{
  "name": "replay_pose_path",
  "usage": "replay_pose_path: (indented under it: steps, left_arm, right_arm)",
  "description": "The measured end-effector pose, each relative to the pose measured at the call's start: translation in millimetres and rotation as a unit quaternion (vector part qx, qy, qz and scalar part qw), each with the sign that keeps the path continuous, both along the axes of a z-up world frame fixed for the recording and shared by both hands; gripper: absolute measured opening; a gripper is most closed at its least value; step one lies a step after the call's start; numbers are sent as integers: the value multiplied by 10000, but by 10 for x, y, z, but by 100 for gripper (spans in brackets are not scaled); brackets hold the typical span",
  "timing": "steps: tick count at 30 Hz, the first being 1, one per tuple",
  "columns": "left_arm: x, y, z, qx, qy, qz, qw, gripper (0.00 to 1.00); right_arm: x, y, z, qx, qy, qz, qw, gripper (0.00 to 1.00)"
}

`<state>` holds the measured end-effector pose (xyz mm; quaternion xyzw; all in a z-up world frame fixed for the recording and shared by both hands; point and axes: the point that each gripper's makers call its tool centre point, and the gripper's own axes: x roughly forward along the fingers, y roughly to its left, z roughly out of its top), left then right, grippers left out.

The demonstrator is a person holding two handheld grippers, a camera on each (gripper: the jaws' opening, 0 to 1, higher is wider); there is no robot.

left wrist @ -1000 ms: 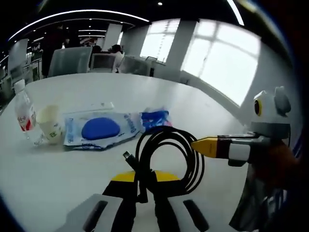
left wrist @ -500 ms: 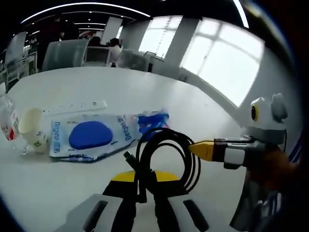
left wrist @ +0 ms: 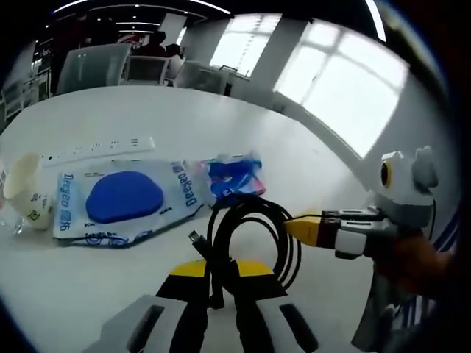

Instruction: Arrange the tabletop items into an orderly group along one side of the table until the central work area is clear of visible clutter.

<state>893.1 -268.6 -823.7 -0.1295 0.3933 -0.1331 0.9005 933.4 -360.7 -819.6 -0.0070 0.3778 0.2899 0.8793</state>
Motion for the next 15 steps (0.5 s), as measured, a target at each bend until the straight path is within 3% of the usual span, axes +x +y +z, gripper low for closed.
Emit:
replay_pose_path:
  steps: [15]
  left_arm:
    - [64,17,-235,-121,388,-27,9992,9]
  right_arm:
    - [126,42,-309,-314,50,234,9992,0]
